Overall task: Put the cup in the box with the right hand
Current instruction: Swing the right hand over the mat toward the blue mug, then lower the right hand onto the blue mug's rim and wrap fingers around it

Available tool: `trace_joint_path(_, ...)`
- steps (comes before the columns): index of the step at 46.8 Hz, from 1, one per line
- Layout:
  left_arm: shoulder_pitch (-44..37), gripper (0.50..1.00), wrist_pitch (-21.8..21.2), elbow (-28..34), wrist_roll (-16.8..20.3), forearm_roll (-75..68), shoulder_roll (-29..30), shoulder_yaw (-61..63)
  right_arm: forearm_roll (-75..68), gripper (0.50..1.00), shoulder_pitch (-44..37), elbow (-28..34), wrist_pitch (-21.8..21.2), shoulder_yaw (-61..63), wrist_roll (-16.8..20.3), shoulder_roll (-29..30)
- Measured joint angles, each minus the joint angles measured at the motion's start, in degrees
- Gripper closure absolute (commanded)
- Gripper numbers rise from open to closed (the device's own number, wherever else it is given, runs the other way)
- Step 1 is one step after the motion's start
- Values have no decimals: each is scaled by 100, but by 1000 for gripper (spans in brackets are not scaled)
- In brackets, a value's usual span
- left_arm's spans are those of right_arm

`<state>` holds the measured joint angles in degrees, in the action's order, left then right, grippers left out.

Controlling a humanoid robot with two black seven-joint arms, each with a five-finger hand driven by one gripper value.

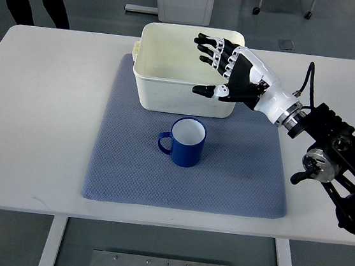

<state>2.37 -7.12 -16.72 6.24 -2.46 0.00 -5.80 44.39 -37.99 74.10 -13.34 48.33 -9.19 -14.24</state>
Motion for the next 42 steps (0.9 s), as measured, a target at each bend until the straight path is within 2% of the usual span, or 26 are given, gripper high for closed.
trace_joint_path(26,0,500,0,-2,0,0,0,0,306,500,28,-17,-149,-612,-297,34)
trace_joint_path(42,1,500,0,1,0,0,0,0,404,500,55,-69,-126,-680,-303,60)
